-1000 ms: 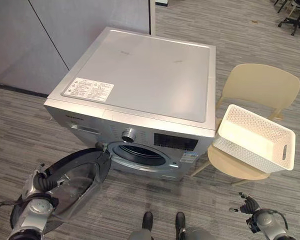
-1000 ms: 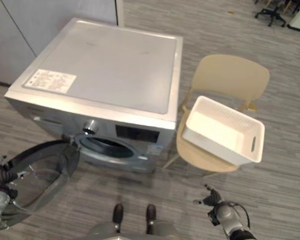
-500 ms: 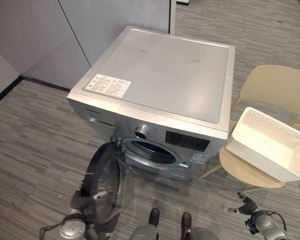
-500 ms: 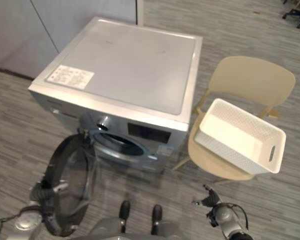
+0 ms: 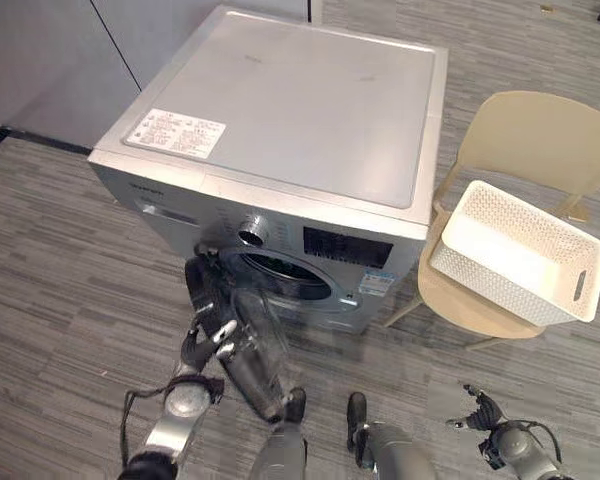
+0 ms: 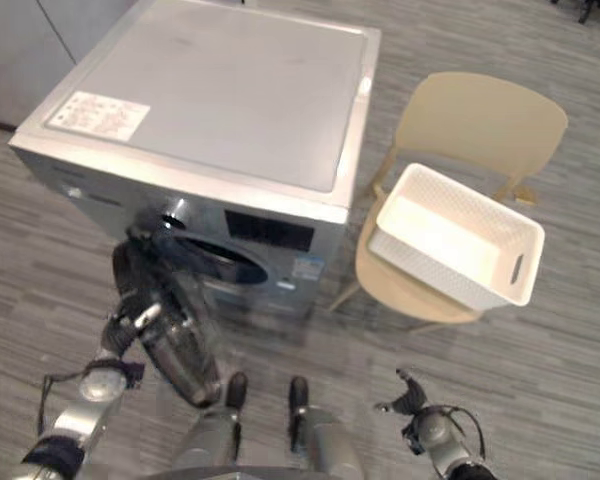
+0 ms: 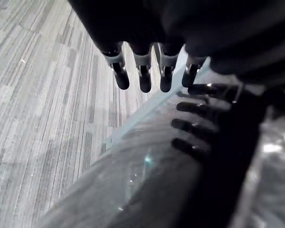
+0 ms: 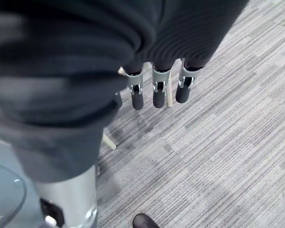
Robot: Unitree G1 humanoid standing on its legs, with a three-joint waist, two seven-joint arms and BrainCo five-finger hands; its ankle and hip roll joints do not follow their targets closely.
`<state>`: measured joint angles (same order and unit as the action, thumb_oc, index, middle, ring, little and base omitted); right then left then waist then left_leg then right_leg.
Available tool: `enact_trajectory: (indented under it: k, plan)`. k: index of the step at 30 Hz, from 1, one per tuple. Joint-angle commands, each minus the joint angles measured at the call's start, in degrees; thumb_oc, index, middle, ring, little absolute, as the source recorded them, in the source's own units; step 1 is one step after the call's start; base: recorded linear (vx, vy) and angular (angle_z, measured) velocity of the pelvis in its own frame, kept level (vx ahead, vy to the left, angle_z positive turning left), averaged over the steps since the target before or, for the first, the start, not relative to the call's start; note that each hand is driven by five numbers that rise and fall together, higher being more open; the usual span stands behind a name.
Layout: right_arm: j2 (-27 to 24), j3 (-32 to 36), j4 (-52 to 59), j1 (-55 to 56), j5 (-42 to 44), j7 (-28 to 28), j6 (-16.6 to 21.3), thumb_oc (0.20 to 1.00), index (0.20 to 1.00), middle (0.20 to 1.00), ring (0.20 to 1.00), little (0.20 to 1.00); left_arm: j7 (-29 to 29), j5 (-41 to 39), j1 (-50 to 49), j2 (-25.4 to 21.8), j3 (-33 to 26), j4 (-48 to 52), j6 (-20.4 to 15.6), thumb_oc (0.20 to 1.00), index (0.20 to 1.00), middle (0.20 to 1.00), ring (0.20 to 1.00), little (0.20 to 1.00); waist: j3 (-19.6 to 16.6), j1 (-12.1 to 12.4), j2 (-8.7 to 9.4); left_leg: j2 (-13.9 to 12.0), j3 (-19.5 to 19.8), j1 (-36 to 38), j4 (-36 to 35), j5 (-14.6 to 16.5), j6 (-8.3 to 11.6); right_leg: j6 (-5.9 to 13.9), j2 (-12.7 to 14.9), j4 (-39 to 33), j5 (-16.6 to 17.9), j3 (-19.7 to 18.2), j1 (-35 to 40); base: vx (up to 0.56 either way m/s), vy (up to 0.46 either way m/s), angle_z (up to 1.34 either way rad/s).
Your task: Grab the laundry basket,head to the washer,open it,put in the laundry and shut it.
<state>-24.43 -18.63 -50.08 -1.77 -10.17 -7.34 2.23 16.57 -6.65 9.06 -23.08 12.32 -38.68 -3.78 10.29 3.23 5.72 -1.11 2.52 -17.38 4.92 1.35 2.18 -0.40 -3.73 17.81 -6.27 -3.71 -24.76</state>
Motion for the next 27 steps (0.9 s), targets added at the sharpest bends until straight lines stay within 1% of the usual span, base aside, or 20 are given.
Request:
enact_trajectory:
  k: [1, 2, 3, 5, 7, 10, 12, 15, 19, 20, 23, 27]
  plan:
    - [-1.08, -2.83, 2.20, -2.81, 1.59, -1.42, 0.61, 1.000, 1.000, 1.000, 1.000, 1.000, -2.23, 4.01, 15.12, 0.82, 9.58, -4.33, -0.39, 1.000, 1.000, 1.000, 1.000, 1.000, -2.12, -7.30, 4.04, 0.89, 1.59, -5.59, 5.48, -1.00, -3.08, 3.80, -0.64, -15.72, 8.89, 0.59, 7.66, -0.12, 0.003, -0.25]
    - [-1.00, -2.95, 2.02, -2.87, 1.97, -1.66, 0.68, 1.000, 1.000, 1.000, 1.000, 1.000, -1.72, 3.41, 16.51, 0.53, 9.36, -5.77, -0.40, 1.000, 1.000, 1.000, 1.000, 1.000, -2.20, -7.57, 4.16, 0.93, 1.67, -6.15, 5.57, -1.19, -3.07, 3.88, -0.62, -15.76, 9.17, 0.44, 7.17, -0.04, -0.025, -0.42]
    - [-0.75, -3.43, 1.78, -2.60, 2.37, -1.61, 0.89, 1.000, 1.000, 1.000, 1.000, 1.000, -1.07, 2.52, 19.29, -0.47, 9.09, -7.80, -0.47, 1.000, 1.000, 1.000, 1.000, 1.000, -2.46, -8.26, 4.65, 0.79, 1.78, -7.60, 6.13, -1.42, -3.01, 4.01, -0.51, -15.87, 9.72, 0.34, 6.03, -0.04, -0.024, -0.61]
    - [-0.50, -3.77, 1.45, -2.45, 2.44, -1.60, 0.89, 1.000, 1.000, 1.000, 1.000, 1.000, -0.93, 1.32, 20.89, -0.82, 8.96, -8.75, -0.66, 1.000, 1.000, 1.000, 1.000, 1.000, -2.71, -8.74, 4.86, 0.78, 2.00, -8.41, 6.39, -1.49, -2.89, 4.02, -0.44, -15.88, 9.93, 0.38, 5.33, -0.03, -0.029, -0.36]
    - [-0.28, -3.91, 1.36, -2.29, 2.90, -1.72, 1.12, 1.000, 1.000, 1.000, 1.000, 1.000, -0.60, 1.16, 23.38, -2.26, 9.60, -8.86, -0.78, 1.000, 1.000, 1.000, 1.000, 1.000, -3.30, -9.45, 5.05, 0.80, 2.49, -9.96, 6.95, -1.55, -2.83, 3.97, -0.40, -15.86, 10.06, 0.49, 4.21, -0.01, -0.020, 0.08]
    - [0.09, -4.33, 1.22, -2.24, 3.77, -1.59, 1.59, 1.000, 1.000, 1.000, 1.000, 1.000, -0.98, 2.38, 27.67, -5.91, 10.79, -11.14, -0.73, 1.000, 1.000, 1.000, 1.000, 1.000, -4.20, -10.29, 5.65, 0.47, 2.59, -10.95, 7.30, -1.55, -2.71, 4.21, -0.43, -16.25, 10.44, 0.45, 3.71, 0.01, -0.028, -0.47]
    - [0.10, -4.34, 1.29, -2.11, 4.04, -1.26, 1.81, 1.000, 1.000, 1.000, 1.000, 1.000, -1.25, 3.92, 29.67, -8.03, 11.49, -11.77, -0.69, 1.000, 1.000, 1.000, 1.000, 1.000, -4.60, -10.41, 5.76, 0.25, 2.38, -10.98, 7.29, -1.48, -2.56, 4.38, -0.32, -16.48, 10.47, 0.68, 3.82, 0.03, -0.013, -0.26]
    - [-0.15, -3.50, 1.65, -1.78, 4.29, -1.35, 2.00, 1.000, 1.000, 1.000, 1.000, 1.000, -1.46, 4.54, 29.00, -8.90, 11.39, -9.63, -1.13, 1.000, 1.000, 1.000, 1.000, 1.000, -4.74, -9.95, 5.49, 0.36, 1.89, -9.75, 6.60, -1.34, -2.33, 4.45, -0.08, -16.75, 10.18, 0.96, 4.67, 0.07, 0.013, 0.02]
    - [-0.97, -1.56, 2.28, -0.95, 3.74, -1.27, 1.91, 1.000, 1.000, 1.000, 1.000, 1.000, -2.46, 6.00, 22.64, -8.45, 10.17, -1.73, -1.99, 1.000, 1.000, 1.000, 1.000, 1.000, -4.53, -8.43, 4.48, 1.20, 1.12, -6.70, 5.28, -1.24, -2.09, 4.37, 0.70, -16.91, 9.27, 1.93, 7.40, 0.08, 0.036, 0.05]
    - [-0.99, -0.77, 2.03, -0.56, 3.57, -1.33, 1.73, 1.000, 1.000, 1.000, 1.000, 1.000, -2.94, 5.98, 19.26, -7.84, 9.22, 0.93, -2.12, 1.000, 1.000, 1.000, 1.000, 1.000, -4.33, -7.67, 4.06, 1.38, 0.89, -5.28, 4.89, -0.84, -2.06, 4.31, 0.73, -16.96, 8.82, 2.07, 8.63, 0.11, 0.044, 0.01]
    - [-0.89, 1.42, 1.19, -0.04, 2.48, -1.18, 0.96, 1.000, 1.000, 1.000, 1.000, 1.000, -5.01, 6.35, 9.27, -6.37, 6.57, 5.71, -2.34, 1.000, 1.000, 1.000, 1.000, 1.000, -4.33, -6.26, 3.17, 2.04, 0.42, -1.45, 2.87, -0.92, -2.00, 4.34, 1.33, -17.56, 8.19, 2.68, 11.91, 0.13, 0.037, 0.12]
    - [-0.61, 4.77, -0.68, -0.04, 1.12, -1.11, 0.17, 1.000, 1.000, 1.000, 1.000, 1.000, -9.07, 5.18, -2.25, -4.32, 2.67, 5.18, -2.05, 1.000, 1.000, 1.000, 1.000, 1.000, -4.92, -4.45, 1.73, 2.48, -0.44, 3.35, 0.81, -0.56, -2.14, 4.47, 2.25, -18.19, 7.23, 3.21, 16.10, 0.13, 0.031, 0.16]
